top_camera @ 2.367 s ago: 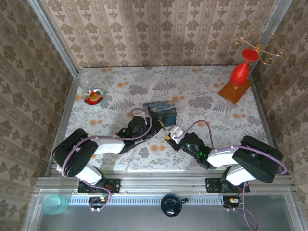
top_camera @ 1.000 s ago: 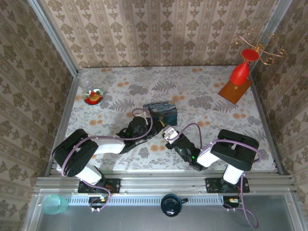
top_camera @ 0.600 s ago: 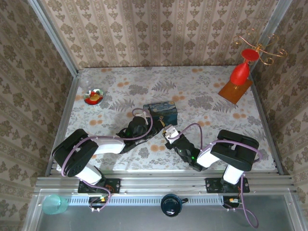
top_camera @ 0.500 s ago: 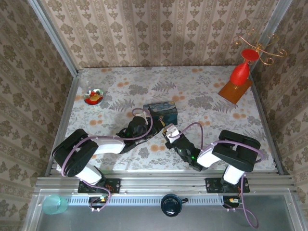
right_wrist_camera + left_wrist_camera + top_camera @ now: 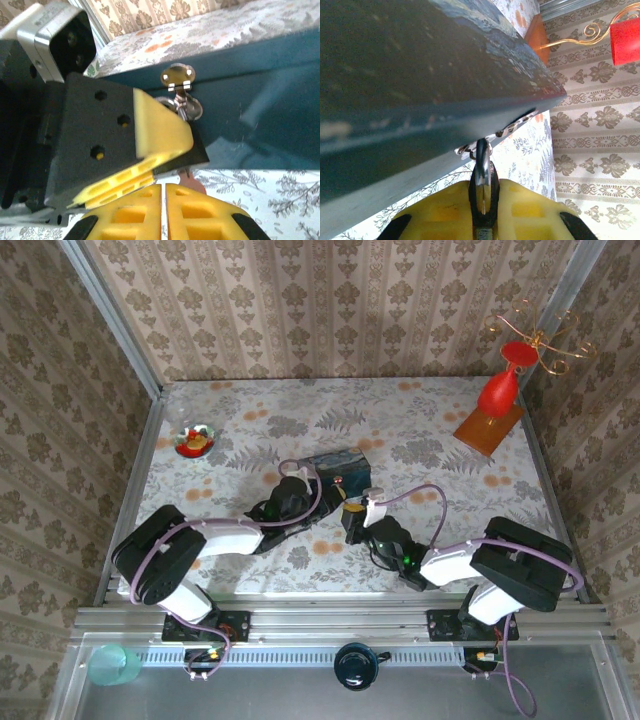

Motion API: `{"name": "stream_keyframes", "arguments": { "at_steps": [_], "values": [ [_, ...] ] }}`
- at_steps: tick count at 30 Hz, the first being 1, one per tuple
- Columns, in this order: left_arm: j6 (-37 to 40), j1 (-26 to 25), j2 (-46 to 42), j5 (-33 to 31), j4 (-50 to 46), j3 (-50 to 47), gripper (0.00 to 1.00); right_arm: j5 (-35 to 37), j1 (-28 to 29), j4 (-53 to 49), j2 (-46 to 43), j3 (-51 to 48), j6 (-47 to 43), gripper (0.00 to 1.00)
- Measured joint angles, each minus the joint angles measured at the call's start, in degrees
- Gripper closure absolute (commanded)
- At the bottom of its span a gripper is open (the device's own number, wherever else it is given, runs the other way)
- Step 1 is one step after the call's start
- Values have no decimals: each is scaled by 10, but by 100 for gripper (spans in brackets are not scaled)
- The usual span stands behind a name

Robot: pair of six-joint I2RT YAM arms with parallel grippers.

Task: Unlock a padlock with a key

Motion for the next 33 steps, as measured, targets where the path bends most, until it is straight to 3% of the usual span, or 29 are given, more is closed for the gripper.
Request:
{"name": "stream_keyframes", "arguments": {
  "at_steps": [3,6,9,14,18,22,33],
  "values": [
    [3,0,0,0,-15,10,100,-11,-8,-3,-2,-9,16,85],
    [6,0,0,-1,-21,14,100,-16,-13,-21,-15,-10,2,73],
    [6,0,-3,0,-30,15,100,-14,-13,-37,-37,-10,-51,63],
    [6,0,-12,0,-48,14,100,-12,-12,-33,-36,-10,-174,57],
    [6,0,-12,0,-49,14,100,-10,-8,-10,-16,-10,-256,56],
    [6,0,-14,0,-48,12,100,1,-6,-5,7,-6,-311,62],
    [6,-1,-26,2,-45,-6,100,18,-6,22,51,14,-344,69]
  ]
}}
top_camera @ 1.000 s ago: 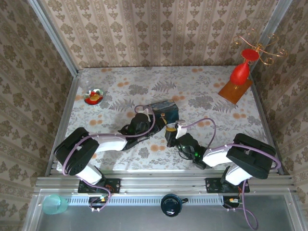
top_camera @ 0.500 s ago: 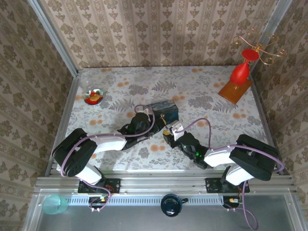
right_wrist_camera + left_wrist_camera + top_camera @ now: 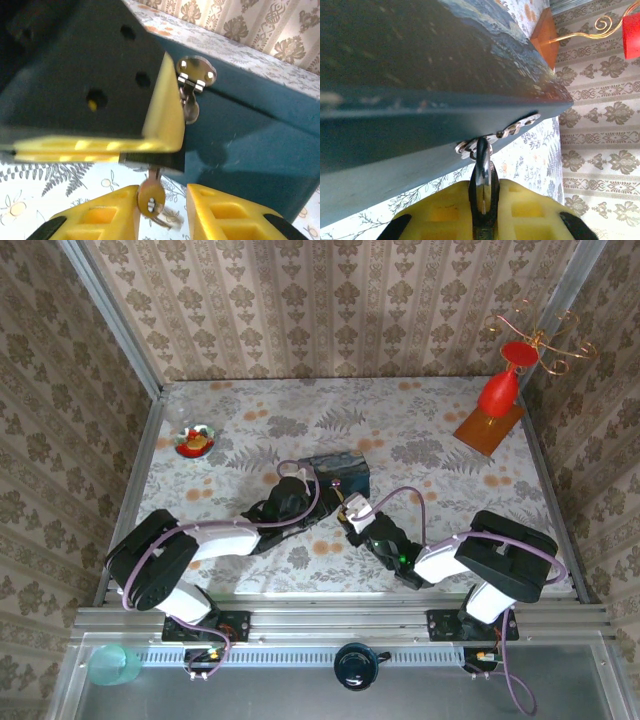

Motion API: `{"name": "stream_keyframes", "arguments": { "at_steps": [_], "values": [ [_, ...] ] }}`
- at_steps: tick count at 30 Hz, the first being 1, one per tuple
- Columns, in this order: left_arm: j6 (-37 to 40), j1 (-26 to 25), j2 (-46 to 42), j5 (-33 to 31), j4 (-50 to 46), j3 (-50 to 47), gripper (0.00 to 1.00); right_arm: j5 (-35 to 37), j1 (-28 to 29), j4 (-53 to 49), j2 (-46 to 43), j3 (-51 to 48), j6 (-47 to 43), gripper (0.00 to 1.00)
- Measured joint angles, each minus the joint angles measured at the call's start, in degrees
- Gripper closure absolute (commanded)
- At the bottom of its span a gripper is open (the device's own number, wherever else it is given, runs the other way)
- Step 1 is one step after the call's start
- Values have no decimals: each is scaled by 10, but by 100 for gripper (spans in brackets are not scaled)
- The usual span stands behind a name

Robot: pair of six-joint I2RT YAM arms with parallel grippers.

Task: Unlock a padlock with a key

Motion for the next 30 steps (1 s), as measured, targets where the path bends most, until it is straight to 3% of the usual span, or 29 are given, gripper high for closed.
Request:
{"name": "stream_keyframes", "arguments": {
  "at_steps": [4,14,21,23,30],
  "values": [
    [0,0,0,0,2,-2,100,0,1,1,6,8,0,72],
    [-4,-1,-1,-9,8,-6,100,-1,5,1,10,12,21,91],
    [0,0,-8,-14,6,-7,100,-73,-23,-16,-11,12,140,99],
    [3,0,-10,-15,1,-7,100,-94,-30,-20,-16,9,176,97],
    [34,-2,-21,-17,-38,-8,100,-111,-33,-63,-56,-4,237,64]
  ]
}}
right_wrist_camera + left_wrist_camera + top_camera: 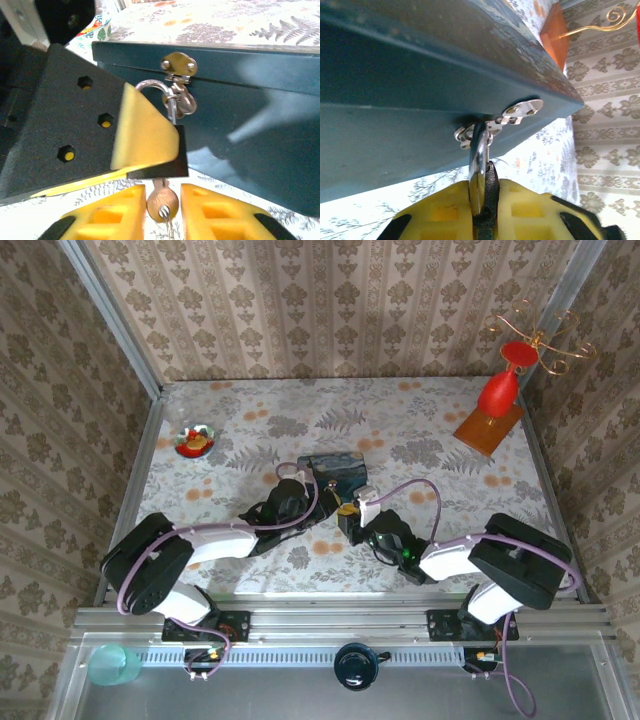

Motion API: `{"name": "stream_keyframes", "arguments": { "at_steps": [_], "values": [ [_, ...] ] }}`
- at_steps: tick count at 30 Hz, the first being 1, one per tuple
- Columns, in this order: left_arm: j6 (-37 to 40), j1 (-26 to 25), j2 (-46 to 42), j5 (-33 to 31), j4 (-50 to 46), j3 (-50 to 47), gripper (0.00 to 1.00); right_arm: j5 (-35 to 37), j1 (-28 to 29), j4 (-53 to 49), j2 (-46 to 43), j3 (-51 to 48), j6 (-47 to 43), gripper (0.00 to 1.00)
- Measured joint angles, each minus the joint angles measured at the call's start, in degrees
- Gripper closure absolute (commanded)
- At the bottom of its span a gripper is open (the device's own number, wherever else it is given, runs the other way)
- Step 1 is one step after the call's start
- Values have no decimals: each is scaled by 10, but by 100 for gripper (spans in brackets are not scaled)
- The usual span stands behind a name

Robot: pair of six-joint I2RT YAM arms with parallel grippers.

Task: Unlock a padlock with a key

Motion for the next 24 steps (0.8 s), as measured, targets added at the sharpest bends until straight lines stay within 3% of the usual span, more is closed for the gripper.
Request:
{"name": "stream_keyframes", "arguments": {
  "at_steps": [6,11,24],
  "values": [
    [57,-3,-20,-30,-87,8,100,4,-10,-82,-94,-8,16,55],
    [112,-14,-30,-73,-181,32,100,4,-33,-144,-159,-8,35,54],
    [162,-49,14,-149,-272,52,95,-28,-38,-243,-186,-6,82,53]
  ]
}}
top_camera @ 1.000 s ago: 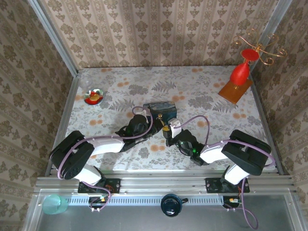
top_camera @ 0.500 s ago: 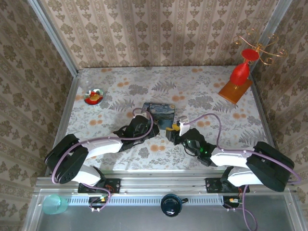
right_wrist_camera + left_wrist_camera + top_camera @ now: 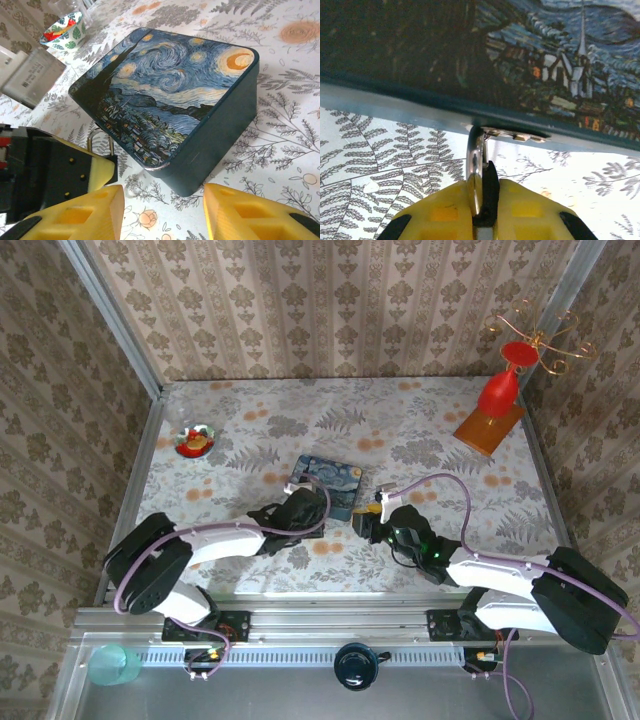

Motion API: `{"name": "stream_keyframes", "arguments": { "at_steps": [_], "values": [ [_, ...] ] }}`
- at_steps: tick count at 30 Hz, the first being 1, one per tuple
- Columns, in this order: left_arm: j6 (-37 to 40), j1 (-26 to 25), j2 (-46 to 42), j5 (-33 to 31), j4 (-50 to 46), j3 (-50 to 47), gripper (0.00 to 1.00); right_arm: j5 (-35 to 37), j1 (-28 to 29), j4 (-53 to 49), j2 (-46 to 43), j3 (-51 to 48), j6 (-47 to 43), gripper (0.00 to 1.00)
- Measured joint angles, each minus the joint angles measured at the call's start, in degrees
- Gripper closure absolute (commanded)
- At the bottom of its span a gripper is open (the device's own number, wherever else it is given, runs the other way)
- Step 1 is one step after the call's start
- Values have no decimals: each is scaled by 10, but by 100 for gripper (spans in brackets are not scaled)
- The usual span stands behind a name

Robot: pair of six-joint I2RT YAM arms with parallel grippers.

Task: Unlock a padlock with a key

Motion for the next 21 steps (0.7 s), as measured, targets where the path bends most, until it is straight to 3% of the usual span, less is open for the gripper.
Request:
{"name": "stream_keyframes", "arguments": {
  "at_steps": [4,7,11,15,21],
  "values": [
    [0,-3,4,-7,-2,0,83,-15,0,-5,0,5,16,53],
    [5,-3,-1,-11,-4,0,67,-31,0,-7,2,10,28,53],
    [31,-1,-47,-18,-7,-2,52,-61,0,-6,19,26,54,54],
    [73,17,-130,-15,4,-21,43,-77,18,-3,40,40,78,53],
    [122,89,-211,-2,5,-36,34,-82,45,-2,64,53,109,53]
  ]
}}
